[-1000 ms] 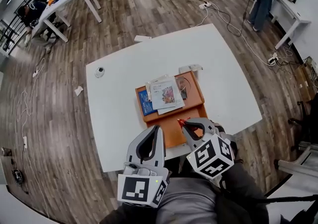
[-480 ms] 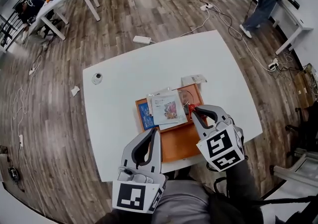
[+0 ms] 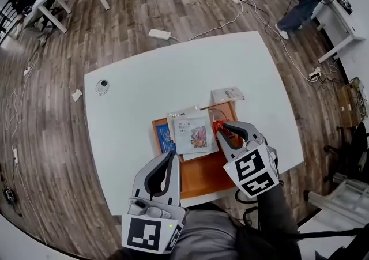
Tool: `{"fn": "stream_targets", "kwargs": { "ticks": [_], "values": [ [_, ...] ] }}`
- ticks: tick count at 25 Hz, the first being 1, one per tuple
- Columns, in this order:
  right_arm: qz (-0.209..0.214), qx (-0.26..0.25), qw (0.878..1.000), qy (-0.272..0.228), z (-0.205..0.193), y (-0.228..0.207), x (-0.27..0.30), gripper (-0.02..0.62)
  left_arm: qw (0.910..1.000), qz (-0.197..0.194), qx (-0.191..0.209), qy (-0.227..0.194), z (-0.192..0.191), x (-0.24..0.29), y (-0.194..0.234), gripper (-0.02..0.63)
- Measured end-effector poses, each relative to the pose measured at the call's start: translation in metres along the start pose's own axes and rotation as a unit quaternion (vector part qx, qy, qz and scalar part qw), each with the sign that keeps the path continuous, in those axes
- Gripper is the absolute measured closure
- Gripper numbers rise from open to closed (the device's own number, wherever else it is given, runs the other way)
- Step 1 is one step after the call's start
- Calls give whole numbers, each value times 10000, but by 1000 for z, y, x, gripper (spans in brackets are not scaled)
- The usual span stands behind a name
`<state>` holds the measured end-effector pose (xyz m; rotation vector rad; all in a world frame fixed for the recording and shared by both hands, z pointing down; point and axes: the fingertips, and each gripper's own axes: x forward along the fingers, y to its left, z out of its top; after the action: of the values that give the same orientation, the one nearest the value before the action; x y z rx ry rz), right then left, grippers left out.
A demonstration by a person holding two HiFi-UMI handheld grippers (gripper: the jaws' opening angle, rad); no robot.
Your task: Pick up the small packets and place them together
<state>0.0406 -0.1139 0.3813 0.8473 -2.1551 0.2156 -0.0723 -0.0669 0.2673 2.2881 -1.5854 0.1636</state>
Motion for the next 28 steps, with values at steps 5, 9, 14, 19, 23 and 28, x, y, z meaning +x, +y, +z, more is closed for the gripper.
{"fn": "stream_targets", "kwargs": {
  "ticks": [5,9,14,19,23,28],
  "values": [
    [29,137,9999,-46,-2,-2,4,509,10000,31,-39,39,-5,-1,2,606],
    [-60,139,9999,-68,-3,-4,3,495,10000,90,-16,14,-5,-7,2,606],
    [-187,56,9995,-229,4,-3,-11,495,9998,142,55,-123,1,-17,-2,606],
    [-371,21,9988,-329,0,-2,-39,495,9996,26,126,-239,5,-31,-24,606],
    [-575,72,9976,-367,-14,0,-64,495,9993,-142,213,-290,4,-43,-47,606],
    [-909,291,9951,-269,-46,-5,-99,495,9973,-625,303,-249,0,-44,-89,606]
  ]
}}
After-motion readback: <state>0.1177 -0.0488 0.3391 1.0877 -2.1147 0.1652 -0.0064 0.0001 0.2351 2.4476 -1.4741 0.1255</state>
